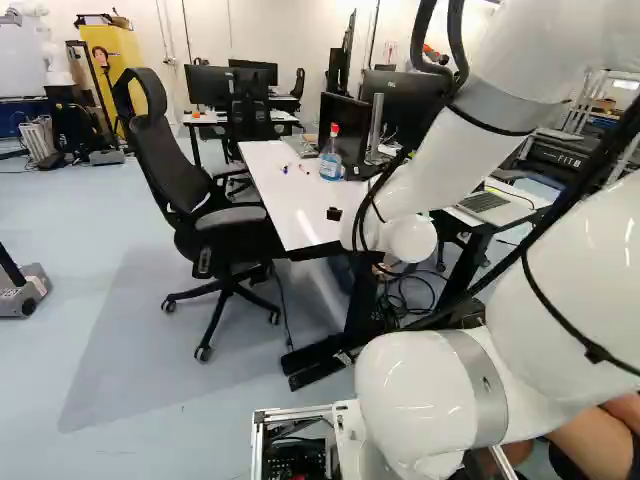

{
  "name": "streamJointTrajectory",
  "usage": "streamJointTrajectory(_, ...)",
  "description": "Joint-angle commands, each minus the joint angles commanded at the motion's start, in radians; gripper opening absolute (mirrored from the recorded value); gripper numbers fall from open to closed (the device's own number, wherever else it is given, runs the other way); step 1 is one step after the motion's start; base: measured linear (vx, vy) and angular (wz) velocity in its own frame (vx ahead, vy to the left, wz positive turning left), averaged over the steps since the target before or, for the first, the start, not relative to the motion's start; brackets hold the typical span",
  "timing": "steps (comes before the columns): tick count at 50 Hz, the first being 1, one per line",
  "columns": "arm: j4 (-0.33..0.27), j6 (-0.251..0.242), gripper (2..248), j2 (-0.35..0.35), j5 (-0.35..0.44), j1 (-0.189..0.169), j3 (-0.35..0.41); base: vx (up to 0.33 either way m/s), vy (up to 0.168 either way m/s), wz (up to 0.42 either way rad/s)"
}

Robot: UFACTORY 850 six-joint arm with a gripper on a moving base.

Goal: Clean the table with the green towel

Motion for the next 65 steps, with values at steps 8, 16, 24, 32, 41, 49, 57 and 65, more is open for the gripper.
streamJointTrajectory(8,-0.002,0.0,247,0.019,0.038,0.012,0.035,0.0,0.0,0.0)
streamJointTrajectory(16,-0.004,0.0,247,0.034,0.069,0.021,0.064,0.0,0.0,0.0)
streamJointTrajectory(24,-0.006,0.0,247,0.046,0.092,0.028,0.086,0.0,0.0,0.0)
streamJointTrajectory(32,-0.007,0.0,247,0.054,0.109,0.033,0.101,0.0,0.0,0.0)
streamJointTrajectory(41,-0.008,0.0,247,0.059,0.119,0.036,0.111,0.0,0.0,0.0)
streamJointTrajectory(49,-0.008,0.0,247,0.06,0.12,0.037,0.112,0.0,0.0,0.0)
streamJointTrajectory(57,-0.008,0.0,247,0.06,0.12,0.037,0.112,0.0,0.0,0.0)
streamJointTrajectory(65,-0.008,0.0,247,0.06,0.12,0.037,0.112,0.0,0.0,0.0)
